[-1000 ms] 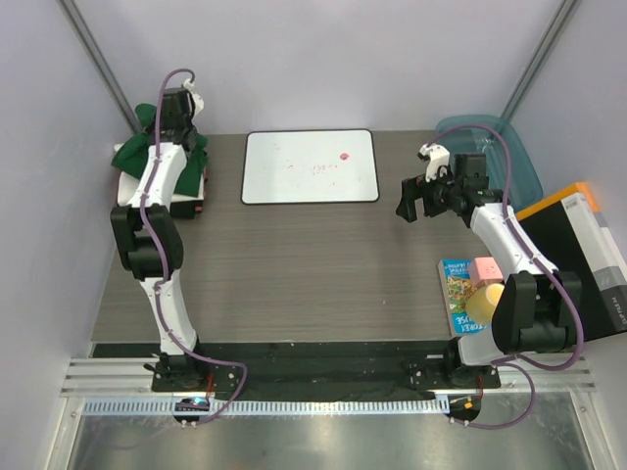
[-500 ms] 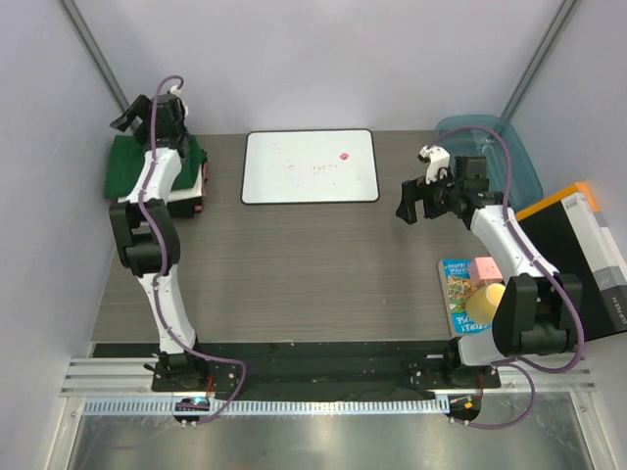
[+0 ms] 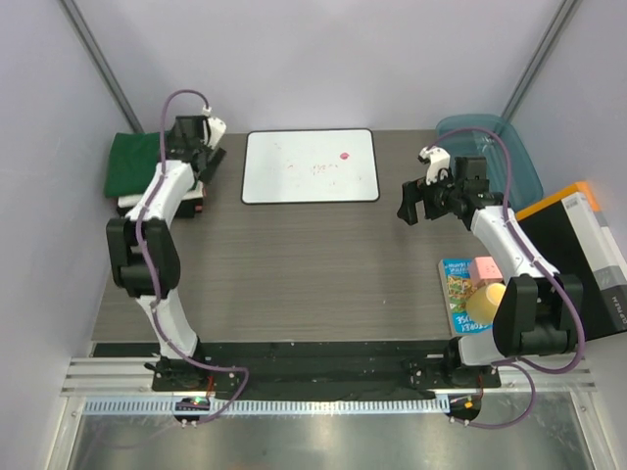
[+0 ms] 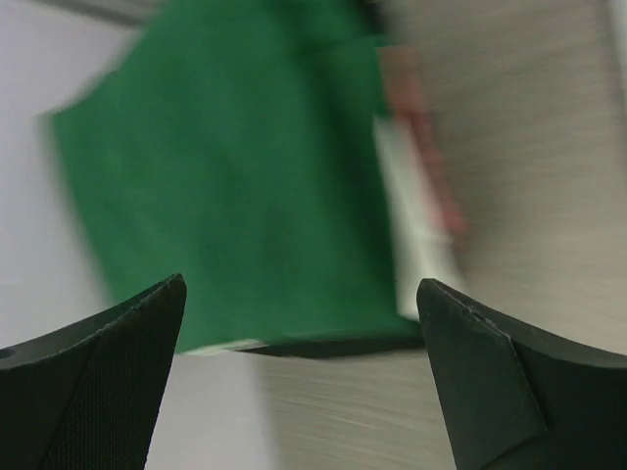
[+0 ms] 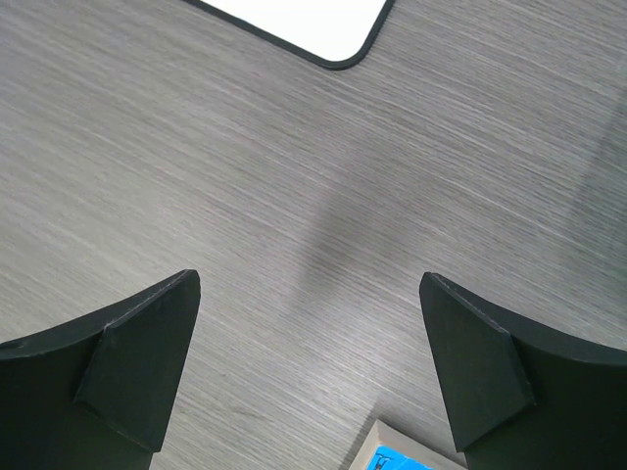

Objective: Fold and stack the t-shirts
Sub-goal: Put the neatly folded tshirt into the corner of the board with the left arm

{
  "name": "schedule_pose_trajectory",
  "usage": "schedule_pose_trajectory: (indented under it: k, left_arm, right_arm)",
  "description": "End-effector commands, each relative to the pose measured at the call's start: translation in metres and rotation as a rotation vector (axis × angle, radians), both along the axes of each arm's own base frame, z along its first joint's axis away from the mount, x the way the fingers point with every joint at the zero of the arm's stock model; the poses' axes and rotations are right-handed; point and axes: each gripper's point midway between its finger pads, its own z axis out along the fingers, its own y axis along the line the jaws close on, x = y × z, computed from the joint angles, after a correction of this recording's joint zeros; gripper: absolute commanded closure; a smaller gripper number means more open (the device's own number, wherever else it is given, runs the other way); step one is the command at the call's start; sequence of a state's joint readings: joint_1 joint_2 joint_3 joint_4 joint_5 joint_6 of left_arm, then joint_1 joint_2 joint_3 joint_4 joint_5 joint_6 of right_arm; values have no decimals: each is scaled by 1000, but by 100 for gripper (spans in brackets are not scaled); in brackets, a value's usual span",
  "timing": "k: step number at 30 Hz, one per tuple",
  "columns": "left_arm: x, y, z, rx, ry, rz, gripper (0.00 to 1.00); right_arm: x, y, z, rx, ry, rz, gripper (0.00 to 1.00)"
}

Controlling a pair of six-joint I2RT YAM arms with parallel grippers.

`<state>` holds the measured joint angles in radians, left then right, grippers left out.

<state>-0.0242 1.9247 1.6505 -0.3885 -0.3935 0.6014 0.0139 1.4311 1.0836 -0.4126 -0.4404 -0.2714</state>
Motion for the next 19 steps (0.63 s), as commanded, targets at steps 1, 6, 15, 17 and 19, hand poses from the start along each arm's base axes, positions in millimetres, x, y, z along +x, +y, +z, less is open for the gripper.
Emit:
schedule_pose_trajectory:
  k: [1,6,15,17,19]
  left_arm:
    - [-59,-113,45,-645,-85,-39,0]
    - [-97,-116,51,-685,-86,53,0]
    - [-106,-106,72,-646,-160,48,0]
    - [-101,-103,74,-631,-170,57,0]
    - [-98,-99,81,-622,-204,69,0]
  right_arm:
    - [17,-9,35,-8,-103,-74,0]
    - [9,-7,46,7,-143,-69,0]
    - [-11,-10,35,-10,-135,-80,0]
    - [-13,-11,34,-14,-136,-82,0]
    - [-13,-14,35,-25,-138,-97,0]
